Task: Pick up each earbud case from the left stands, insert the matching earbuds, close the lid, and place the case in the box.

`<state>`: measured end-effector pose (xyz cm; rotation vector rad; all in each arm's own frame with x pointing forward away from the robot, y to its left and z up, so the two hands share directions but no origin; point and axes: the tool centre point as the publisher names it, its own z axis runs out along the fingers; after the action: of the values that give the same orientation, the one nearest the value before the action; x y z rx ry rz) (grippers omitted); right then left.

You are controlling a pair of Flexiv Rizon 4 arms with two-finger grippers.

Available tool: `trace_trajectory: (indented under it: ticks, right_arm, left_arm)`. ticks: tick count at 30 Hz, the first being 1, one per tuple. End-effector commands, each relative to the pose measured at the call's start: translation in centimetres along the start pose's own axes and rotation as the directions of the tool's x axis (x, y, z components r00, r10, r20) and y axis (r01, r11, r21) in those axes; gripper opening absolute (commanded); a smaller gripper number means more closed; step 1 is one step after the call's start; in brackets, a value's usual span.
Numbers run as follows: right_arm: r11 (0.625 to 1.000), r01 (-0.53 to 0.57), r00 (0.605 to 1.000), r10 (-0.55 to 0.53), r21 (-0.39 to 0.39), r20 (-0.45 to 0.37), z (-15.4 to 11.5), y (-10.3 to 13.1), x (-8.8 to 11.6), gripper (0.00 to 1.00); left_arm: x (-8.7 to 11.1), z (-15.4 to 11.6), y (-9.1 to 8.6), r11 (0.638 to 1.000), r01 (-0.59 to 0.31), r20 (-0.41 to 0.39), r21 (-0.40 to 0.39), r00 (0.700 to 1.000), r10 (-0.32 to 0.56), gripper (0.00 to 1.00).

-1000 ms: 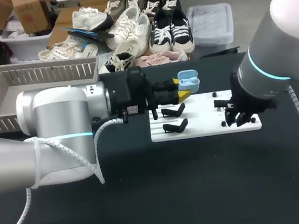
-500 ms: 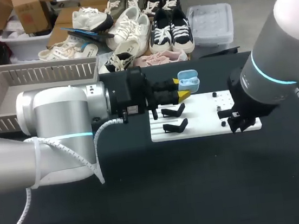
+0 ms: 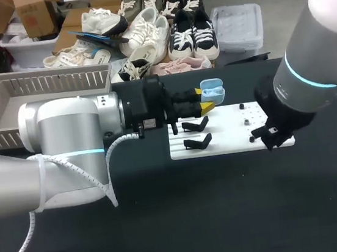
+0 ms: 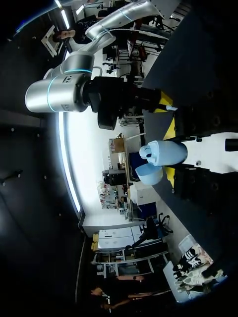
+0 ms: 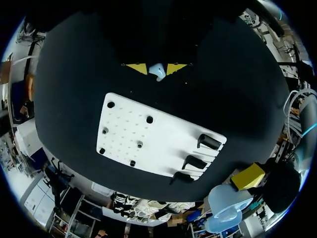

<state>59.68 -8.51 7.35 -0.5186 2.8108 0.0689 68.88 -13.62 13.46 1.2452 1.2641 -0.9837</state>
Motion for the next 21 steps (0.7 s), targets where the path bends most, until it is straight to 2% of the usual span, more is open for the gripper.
trace_trajectory:
  ticks: [1,10,21]
  right_arm:
    - [1.0,0.024,1.0,-0.024,-0.011,-0.018,-1.5,0.0,-0.3,0.0]
    - [0.997,0.076,0.997,-0.076,-0.023,-0.001,-3.8,0.1,-1.4,0.0]
    - [0.987,0.16,0.986,-0.159,-0.027,0.039,-7.1,1.7,-3.2,0.0]
  left_arm:
    - [0.0,0.0,0.0,1.0,0.0,-0.001,-0.002,1.0,0.0,0.0]
    - [0.0,0.0,0.0,1.0,0.0,-0.001,-0.002,1.0,0.0,0.0]
    - [0.0,0.0,0.0,1.0,0.0,-0.001,-0.002,1.0,0.0,0.0]
